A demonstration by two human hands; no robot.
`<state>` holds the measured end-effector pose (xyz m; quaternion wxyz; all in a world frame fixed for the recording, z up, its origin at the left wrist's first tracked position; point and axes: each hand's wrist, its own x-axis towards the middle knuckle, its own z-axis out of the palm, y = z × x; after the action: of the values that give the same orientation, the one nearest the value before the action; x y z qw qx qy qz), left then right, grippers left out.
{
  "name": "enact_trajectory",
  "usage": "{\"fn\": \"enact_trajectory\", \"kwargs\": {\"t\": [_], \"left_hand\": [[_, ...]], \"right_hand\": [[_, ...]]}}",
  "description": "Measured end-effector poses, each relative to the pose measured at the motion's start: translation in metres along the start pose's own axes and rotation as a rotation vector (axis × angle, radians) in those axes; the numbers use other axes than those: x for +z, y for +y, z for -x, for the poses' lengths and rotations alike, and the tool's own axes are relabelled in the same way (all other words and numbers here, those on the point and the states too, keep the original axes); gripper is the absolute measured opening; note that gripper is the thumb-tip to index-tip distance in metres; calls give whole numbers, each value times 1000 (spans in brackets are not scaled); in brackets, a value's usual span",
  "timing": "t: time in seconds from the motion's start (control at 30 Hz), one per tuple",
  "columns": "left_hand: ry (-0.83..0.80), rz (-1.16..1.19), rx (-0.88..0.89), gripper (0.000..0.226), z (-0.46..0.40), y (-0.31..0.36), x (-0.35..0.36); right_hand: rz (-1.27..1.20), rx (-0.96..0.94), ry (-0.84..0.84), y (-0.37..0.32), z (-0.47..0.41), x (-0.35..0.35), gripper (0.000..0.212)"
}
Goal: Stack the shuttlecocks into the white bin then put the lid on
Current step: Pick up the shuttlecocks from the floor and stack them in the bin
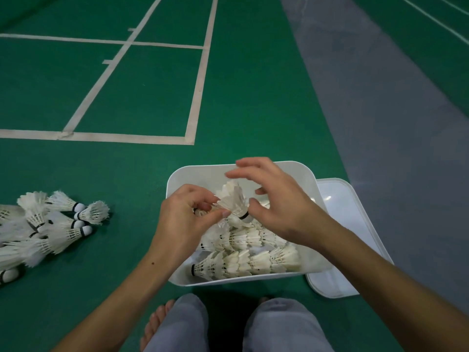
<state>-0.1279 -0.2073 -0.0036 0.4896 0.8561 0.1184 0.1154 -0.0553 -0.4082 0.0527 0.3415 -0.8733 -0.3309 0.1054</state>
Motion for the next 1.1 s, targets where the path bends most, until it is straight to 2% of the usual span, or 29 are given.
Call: {"fn": "enact_trajectory", "kwargs": {"t": [0.07,0.2,0.3,0.37,0.47,0.63,0.9,1.0,1.1], "left_hand": [[-22,-17,20,23,0,2,-2],[-64,-28,21,25,0,2,-4],[-106,-11,-17,43,-2,4,-9],[-101,22,-48,49,-6,5,-15],[-60,72,-69,36,-12,5,-24],[-16,228,-161,24,-17,5,-27],[40,370,-227,16,-18,5,-29],[44,386,-221,15,-19,4,-33],[44,402,-221,15,-19,2,-38]], "right_hand": [[30,-9,-60,0,-4,2,45],[58,-44,-51,4,-10,7,24],[137,-58,-38,12,-12,4,8],[109,6,6,19,-5,2,8],[40,139,85,26,9,12,9],[107,359,15,16,14,57,22],[382,284,-151,-8,-10,109,26],[374,280,-227,-7,-15,120,25],[257,353,-302,-3,-23,126,22]]}}
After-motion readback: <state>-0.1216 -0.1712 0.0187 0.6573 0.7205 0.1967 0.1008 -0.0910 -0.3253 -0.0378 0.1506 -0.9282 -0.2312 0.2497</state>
